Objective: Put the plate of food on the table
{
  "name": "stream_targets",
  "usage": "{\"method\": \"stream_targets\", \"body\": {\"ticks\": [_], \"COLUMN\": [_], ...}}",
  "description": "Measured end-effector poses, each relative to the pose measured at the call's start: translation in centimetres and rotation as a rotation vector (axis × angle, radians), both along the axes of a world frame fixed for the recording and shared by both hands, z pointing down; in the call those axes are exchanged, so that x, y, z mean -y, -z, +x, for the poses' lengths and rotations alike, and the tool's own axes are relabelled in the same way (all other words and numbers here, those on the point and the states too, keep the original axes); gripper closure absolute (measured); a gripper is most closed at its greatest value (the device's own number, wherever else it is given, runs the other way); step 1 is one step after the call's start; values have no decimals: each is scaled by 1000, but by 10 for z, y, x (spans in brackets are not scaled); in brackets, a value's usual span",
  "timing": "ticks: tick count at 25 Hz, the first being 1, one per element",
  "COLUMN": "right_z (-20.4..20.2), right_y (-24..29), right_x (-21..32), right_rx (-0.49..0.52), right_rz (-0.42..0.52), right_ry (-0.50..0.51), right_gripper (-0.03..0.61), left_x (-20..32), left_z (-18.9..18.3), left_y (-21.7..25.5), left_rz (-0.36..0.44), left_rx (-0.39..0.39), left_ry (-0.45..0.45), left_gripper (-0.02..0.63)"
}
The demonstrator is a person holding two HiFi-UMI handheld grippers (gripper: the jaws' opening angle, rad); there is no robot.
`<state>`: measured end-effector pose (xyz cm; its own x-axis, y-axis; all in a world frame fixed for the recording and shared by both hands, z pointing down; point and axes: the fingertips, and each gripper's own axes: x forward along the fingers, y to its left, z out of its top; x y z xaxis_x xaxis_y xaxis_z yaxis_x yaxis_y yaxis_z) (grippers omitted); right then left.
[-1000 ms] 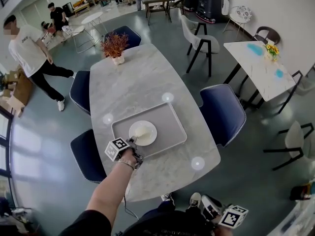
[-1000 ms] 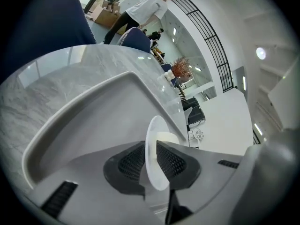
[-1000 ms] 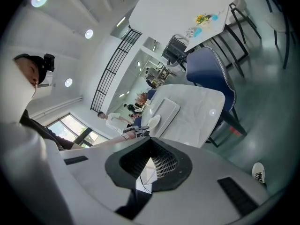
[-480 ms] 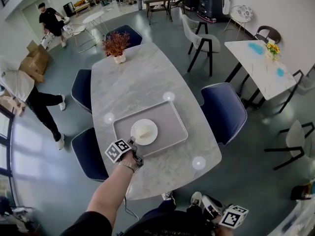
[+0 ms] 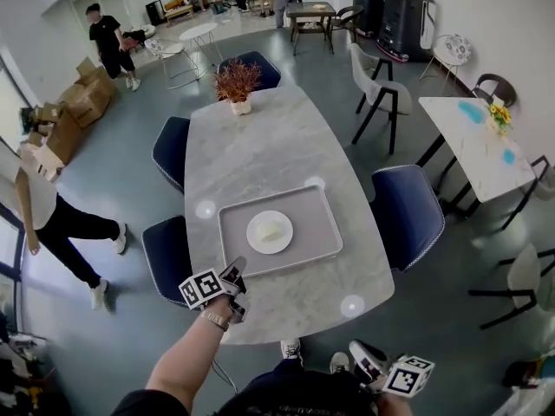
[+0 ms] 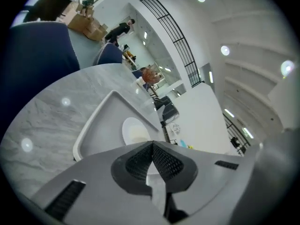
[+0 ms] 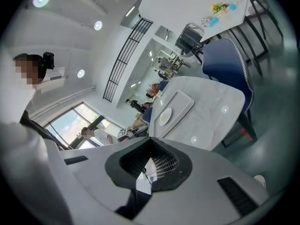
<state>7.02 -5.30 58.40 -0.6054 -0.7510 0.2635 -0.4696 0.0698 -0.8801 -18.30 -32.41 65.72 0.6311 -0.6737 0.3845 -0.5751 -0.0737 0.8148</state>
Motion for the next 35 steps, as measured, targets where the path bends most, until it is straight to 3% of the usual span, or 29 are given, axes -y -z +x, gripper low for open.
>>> {"method": "stream_targets", "body": {"ticks": [6,11,19,25,35], "right_z": [-7,-18,-13,0,7], "right_y": [6,18,28,12,21], "right_x": [16,7,-38,-72,-87], "right_rx": [-5,18,11,6,12], "right_rz": [55,101,144,121,159], "right_ry": [207,376,582,666,691], "right_gripper": [568,569,568,568,569], "left_x": [-94,-188,-315,-363,-386], "left_z": [45,80,131,166,198], "left_y": [72,112,115,101,110], "left_rz": [152,208,273,242,263], "left_rx": [-108,-177,-106,-110,-110], "left_ry": [-214,-283,-328,-304,-382], "left_gripper": [606,606,606,606,606]}}
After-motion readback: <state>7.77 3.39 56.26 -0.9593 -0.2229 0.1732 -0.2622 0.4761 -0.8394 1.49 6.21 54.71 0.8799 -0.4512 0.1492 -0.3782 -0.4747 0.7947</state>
